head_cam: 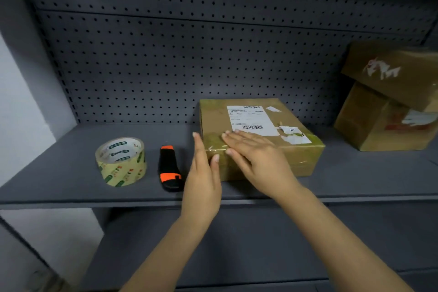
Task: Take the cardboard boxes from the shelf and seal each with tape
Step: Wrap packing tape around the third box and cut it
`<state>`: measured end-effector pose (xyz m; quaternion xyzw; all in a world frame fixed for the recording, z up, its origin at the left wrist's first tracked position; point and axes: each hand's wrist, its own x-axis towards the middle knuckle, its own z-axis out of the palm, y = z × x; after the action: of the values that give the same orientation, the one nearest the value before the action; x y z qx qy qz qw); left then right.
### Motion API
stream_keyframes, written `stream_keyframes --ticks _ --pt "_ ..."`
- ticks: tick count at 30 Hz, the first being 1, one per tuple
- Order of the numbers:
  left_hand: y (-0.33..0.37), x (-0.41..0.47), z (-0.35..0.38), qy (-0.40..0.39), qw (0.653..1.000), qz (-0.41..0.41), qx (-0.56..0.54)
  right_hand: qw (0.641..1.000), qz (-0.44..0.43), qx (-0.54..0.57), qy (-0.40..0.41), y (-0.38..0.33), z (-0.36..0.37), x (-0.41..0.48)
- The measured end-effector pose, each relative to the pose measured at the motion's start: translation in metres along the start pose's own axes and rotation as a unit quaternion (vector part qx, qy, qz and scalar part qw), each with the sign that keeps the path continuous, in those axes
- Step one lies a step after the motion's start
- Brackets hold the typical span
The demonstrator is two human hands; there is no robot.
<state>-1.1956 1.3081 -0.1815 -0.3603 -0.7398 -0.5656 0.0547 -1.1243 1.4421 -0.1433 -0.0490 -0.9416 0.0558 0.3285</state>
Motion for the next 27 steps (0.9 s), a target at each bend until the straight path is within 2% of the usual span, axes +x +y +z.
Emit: stream_keyframes --ticks 4,9,12,16,20,23,27 --pt "0.002 -0.010 0.008 0.087 0.995 -0.047 0.018 0.999 -0.009 0.024 0.020 0.005 0.003 0.003" --pt "-0.004 0.007 -0.016 0.095 0.995 -0.003 0.042 0.998 0.003 0.060 0.004 0.006 -0.001 0.006" --pt "-0.007 0.005 -0.014 0.132 0.989 0.027 0.060 0.998 0.013 0.061 0.013 0.005 -0.001 0.005" --pt "-0.007 -0.006 -0.005 0.177 0.966 0.067 0.177 0.997 0.008 0.069 0.017 0.005 0.000 0.005" --pt "-0.001 -0.009 -0.006 0.147 0.970 0.048 0.186 0.998 0.002 0.066 0.008 0.007 -0.004 0.004" --pt "-0.007 -0.018 -0.001 0.116 0.980 0.039 0.157 0.998 0.033 0.058 0.011 0.003 -0.005 0.005" --pt "-0.019 -0.013 -0.002 0.155 0.980 0.060 0.110 0.993 0.079 0.086 0.004 -0.004 -0.009 0.010"
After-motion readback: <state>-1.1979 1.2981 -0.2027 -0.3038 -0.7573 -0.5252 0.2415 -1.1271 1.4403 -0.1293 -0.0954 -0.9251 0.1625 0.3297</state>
